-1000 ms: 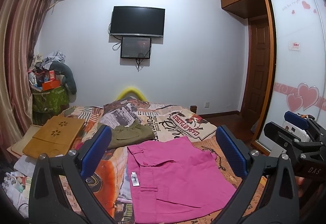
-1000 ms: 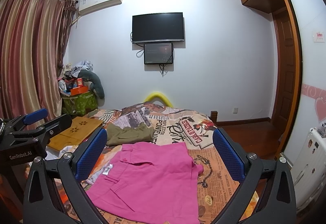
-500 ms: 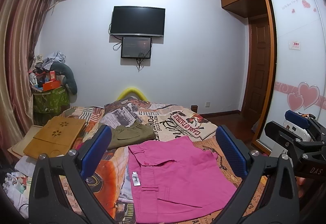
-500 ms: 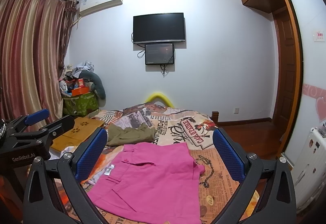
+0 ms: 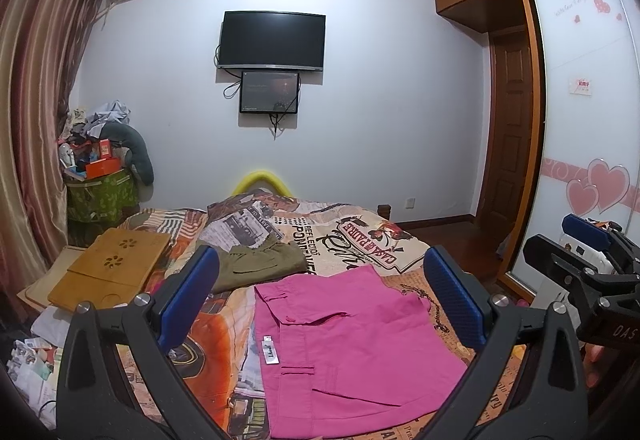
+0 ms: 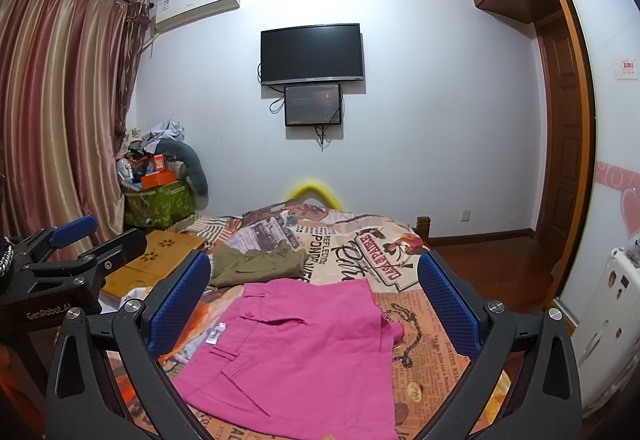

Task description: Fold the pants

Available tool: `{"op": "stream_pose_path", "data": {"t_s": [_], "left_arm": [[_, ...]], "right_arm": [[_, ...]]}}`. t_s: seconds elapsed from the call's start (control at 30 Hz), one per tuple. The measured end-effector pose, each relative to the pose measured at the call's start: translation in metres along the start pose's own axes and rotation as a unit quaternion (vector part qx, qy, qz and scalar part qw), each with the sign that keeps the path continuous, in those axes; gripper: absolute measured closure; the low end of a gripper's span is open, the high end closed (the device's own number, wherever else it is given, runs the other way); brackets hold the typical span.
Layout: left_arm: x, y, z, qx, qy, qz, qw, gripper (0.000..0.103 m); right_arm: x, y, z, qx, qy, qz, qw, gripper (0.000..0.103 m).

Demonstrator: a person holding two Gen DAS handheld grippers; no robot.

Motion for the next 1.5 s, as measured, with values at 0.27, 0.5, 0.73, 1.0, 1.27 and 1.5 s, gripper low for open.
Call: {"op": "stream_pose_path", "data": {"t_s": [0.27, 0.5, 0.73, 1.0, 1.27, 1.5], "left_arm": [[0.002, -0.001, -0.004, 0.003, -0.002, -0.003, 1.0, 0.0], [0.006, 0.003, -0.016, 0.017, -0.006, 0.001, 0.9998, 0.0], [0.025, 0.031, -0.057, 0.075, -0.033, 0.015, 0.9965, 0.0], [0.055, 0.076, -0.118, 0.144, -0.079, -0.007, 0.9864, 0.0], [0.071, 0.113, -0.172, 0.209, -0.065, -0.047, 0.9746, 0.013], [0.091, 0.154, -0.214, 0.297, -0.035, -0.01, 0.9542, 0.032]], "right_arm": [[0.0, 0.002, -0.001, 0.002, -0.001, -0.001, 1.0, 0.0], [-0.003, 0.011, -0.009, 0.014, 0.005, -0.002, 1.0, 0.0], [-0.025, 0.038, -0.035, 0.052, 0.05, 0.004, 0.997, 0.0], [-0.066, 0.084, -0.07, 0.126, 0.076, -0.011, 0.989, 0.0], [-0.097, 0.124, -0.111, 0.205, 0.067, -0.003, 0.976, 0.005], [-0.107, 0.152, -0.145, 0.251, 0.034, -0.015, 0.967, 0.018]]}}
Point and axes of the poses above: each gripper's, at about its wrist camera, not at the fingertips, and z roughly against the way its jaws point, x to its left, y to its underside, the point moved 4 cm from there along -z, roughly the way its jaws point, and after that the axes turned 8 degrees about -x, right-handed, at the moved point
